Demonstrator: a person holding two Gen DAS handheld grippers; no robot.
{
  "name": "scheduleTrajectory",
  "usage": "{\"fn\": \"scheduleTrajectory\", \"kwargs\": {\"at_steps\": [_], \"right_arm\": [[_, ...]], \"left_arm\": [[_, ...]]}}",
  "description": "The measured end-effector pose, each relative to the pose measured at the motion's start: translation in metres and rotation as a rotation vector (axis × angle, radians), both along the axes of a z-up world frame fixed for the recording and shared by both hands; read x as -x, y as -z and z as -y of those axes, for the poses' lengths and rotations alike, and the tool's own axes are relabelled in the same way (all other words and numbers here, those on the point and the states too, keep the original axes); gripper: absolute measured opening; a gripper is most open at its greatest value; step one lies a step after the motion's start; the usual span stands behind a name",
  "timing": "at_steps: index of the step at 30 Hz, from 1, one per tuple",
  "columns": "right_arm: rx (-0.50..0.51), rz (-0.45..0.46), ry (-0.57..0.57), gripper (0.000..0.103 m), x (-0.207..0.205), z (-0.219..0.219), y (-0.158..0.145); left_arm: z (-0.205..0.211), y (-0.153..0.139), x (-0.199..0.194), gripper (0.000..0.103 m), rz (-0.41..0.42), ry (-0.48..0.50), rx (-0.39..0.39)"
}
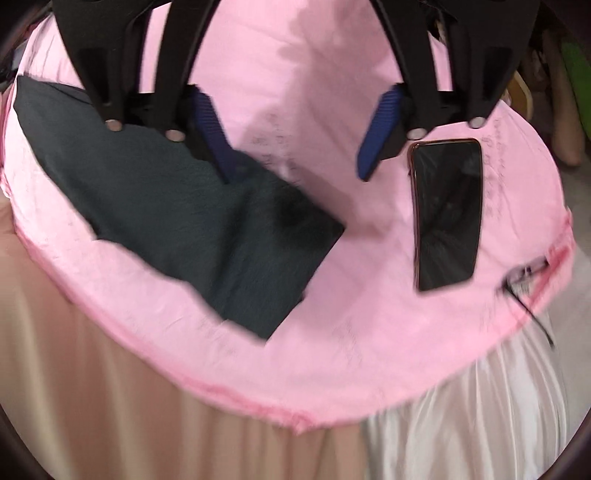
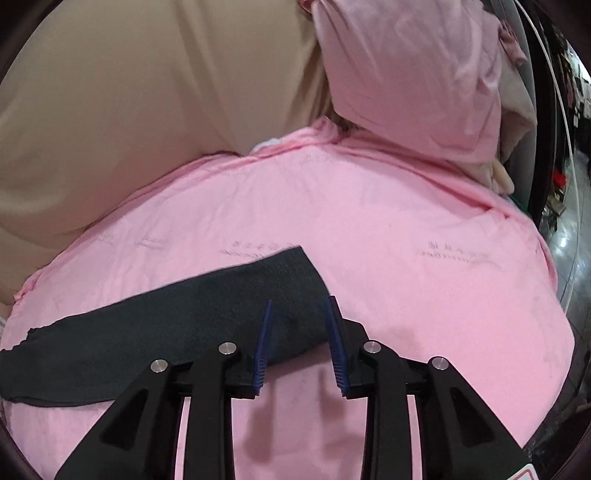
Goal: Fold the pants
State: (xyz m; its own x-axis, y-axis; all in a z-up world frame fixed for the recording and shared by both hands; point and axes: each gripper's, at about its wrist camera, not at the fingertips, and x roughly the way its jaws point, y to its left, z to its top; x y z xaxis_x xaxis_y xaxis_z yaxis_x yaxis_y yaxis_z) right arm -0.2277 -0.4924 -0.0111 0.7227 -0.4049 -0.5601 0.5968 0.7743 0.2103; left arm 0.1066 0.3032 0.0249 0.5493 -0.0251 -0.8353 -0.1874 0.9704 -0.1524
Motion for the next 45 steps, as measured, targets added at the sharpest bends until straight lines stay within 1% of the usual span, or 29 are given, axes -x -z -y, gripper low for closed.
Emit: {"fn": "scheduleTrajectory", "kwargs": {"at_steps": [2, 4, 5, 6, 9, 10, 11, 12, 13, 14, 17, 19, 20, 22, 24, 26, 27, 28, 29, 30, 31, 32, 33, 34, 36, 37, 39, 41, 45], "right_arm": [[0.035, 0.046, -0.103, 0.03, -0.023, -0.032, -0.024], [0.043, 0.066, -0.248, 0.032, -0.058, -0.069, -0.04], [0.036, 0.066, -0.347, 0.033, -0.082, -0.094, -0.045], [0.018, 0.059, -0.443, 0.035, -0.107, -0.117, -0.047], [-0.011, 0.0, -0.668, 0.035, -0.179, -0.186, -0.041], [0.002, -0.025, -0.721, 0.035, -0.201, -0.209, -0.037], [0.022, -0.055, -0.766, 0.035, -0.228, -0.233, -0.031], [0.027, -0.086, -0.811, 0.035, -0.252, -0.253, -0.025], [0.034, -0.111, -0.844, 0.032, -0.274, -0.272, -0.019], [0.042, -0.128, -0.866, 0.032, -0.29, -0.287, -0.014], [0.067, -0.217, -0.933, 0.032, -0.342, -0.33, 0.009], [0.066, -0.274, -0.964, 0.032, -0.374, -0.353, 0.025], [0.064, -0.284, -0.972, 0.032, -0.383, -0.36, 0.031], [0.061, -0.308, -0.989, 0.032, -0.405, -0.375, 0.04], [0.057, -0.33, -1.007, 0.032, -0.417, -0.387, 0.048], [0.071, -0.35, -1.028, 0.032, -0.424, -0.397, 0.053], [0.081, -0.366, -1.035, 0.029, -0.428, -0.401, 0.057], [0.092, -0.382, -1.042, 0.019, -0.433, -0.407, 0.061], [0.095, -0.383, -1.059, 0.009, -0.435, -0.411, 0.063], [0.116, -0.371, -1.058, 0.003, -0.436, -0.414, 0.059], [0.162, -0.34, -1.042, 0.003, -0.436, -0.415, 0.052], [0.171, -0.307, -1.034, 0.003, -0.436, -0.413, 0.045], [0.142, -0.283, -1.029, 0.003, -0.44, -0.408, 0.041], [0.114, -0.289, -1.02, 0.003, -0.448, -0.403, 0.044], [0.121, -0.373, -1.027, 0.003, -0.464, -0.404, 0.064], [0.137, -0.375, -1.036, 0.003, -0.465, -0.407, 0.067], [0.151, -0.341, -1.044, 0.005, -0.456, -0.408, 0.056], [0.162, -0.264, -1.025, 0.009, -0.438, -0.405, 0.039], [0.165, -0.203, -1.041, 0.011, -0.4, -0.406, 0.021]], "left_arm": [[0.018, -0.021, 0.005, 0.073, 0.052, 0.035, -0.019], [0.041, -0.032, 0.004, 0.081, 0.094, 0.079, -0.025], [0.056, -0.033, 0.0, 0.09, 0.109, 0.112, -0.025], [0.069, -0.028, -0.004, 0.091, 0.113, 0.137, -0.028], [0.103, 0.003, -0.023, 0.09, 0.056, 0.216, -0.037], [0.111, 0.015, -0.028, 0.088, 0.029, 0.238, -0.023], [0.12, 0.032, -0.033, 0.078, -0.014, 0.278, -0.007], [0.126, 0.047, -0.036, 0.062, -0.057, 0.314, 0.002], [0.128, 0.056, -0.037, 0.057, -0.086, 0.33, 0.004], [0.128, 0.07, -0.036, 0.055, -0.117, 0.344, -0.012], [0.118, 0.076, -0.028, 0.053, -0.106, 0.39, -0.022], [0.108, 0.085, -0.027, 0.047, -0.158, 0.397, -0.005], [0.108, 0.084, -0.022, 0.044, -0.13, 0.411, -0.015], [0.104, 0.084, -0.017, 0.038, -0.122, 0.419, -0.033], [0.101, 0.083, -0.014, 0.039, -0.117, 0.424, -0.022], [0.1, 0.077, -0.006, 0.039, -0.107, 0.433, 0.021], [0.101, 0.069, -0.003, 0.041, -0.081, 0.456, 0.055], [0.103, 0.062, -0.001, 0.044, -0.056, 0.467, 0.066], [0.106, 0.055, -0.001, 0.054, -0.027, 0.476, 0.066], [0.108, 0.048, -0.003, 0.068, 0.005, 0.481, 0.06], [0.109, 0.044, -0.006, 0.073, 0.031, 0.479, 0.048], [0.11, 0.045, -0.013, 0.075, 0.035, 0.463, 0.018], [0.11, 0.049, -0.019, 0.075, 0.016, 0.449, -0.001], [0.107, 0.062, -0.029, 0.075, -0.041, 0.421, -0.016], [0.095, 0.081, -0.038, 0.075, -0.107, 0.407, 0.005], [0.094, 0.08, -0.036, 0.075, -0.086, 0.412, 0.009], [0.092, 0.075, -0.03, 0.074, -0.087, 0.421, -0.001], [0.084, 0.069, -0.024, 0.073, -0.074, 0.41, -0.004], [0.05, 0.035, -0.019, 0.073, 0.027, 0.344, 0.007]]}}
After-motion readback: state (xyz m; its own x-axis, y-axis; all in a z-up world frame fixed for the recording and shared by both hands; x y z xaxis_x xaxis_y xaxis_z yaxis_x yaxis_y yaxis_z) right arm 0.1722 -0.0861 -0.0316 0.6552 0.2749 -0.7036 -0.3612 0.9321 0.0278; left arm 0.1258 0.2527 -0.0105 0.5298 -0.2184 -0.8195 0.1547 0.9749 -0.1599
